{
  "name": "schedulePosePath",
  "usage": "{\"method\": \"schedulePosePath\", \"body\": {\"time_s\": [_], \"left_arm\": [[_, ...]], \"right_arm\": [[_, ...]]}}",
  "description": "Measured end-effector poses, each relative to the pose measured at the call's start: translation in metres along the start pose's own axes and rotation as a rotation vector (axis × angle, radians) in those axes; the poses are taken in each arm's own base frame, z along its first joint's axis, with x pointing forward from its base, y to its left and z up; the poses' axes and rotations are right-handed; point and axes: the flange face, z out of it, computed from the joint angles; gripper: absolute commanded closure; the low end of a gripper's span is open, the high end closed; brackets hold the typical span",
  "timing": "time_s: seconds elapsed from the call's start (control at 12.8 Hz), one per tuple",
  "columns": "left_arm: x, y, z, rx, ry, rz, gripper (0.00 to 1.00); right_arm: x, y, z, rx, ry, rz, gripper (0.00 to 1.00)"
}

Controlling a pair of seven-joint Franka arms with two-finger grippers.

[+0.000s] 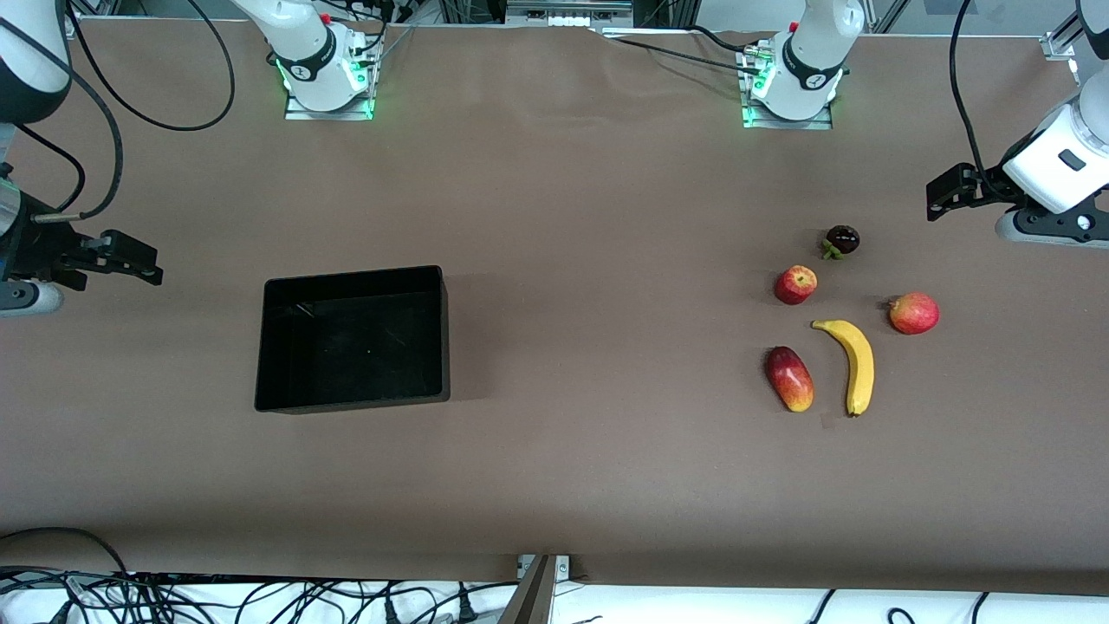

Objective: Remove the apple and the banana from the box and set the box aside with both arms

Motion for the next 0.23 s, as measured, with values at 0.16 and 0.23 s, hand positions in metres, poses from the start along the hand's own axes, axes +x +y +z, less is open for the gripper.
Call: {"method": "schedulePosePath", "body": {"time_s": [0.16,0.23], "left_arm": [[0.0000,0.0000,0.0000,0.000,0.000,0.000,0.00],[0.0001,0.0000,0.0001,0.000,0.000,0.000,0.00]], "right_arm": [[-0.0011,-0.0022,-0.0024,0.001,0.002,-0.004,0.00],[-0.0013,-0.0025,-0.0022,0.001,-0.001,-0.004,0.00]]}}
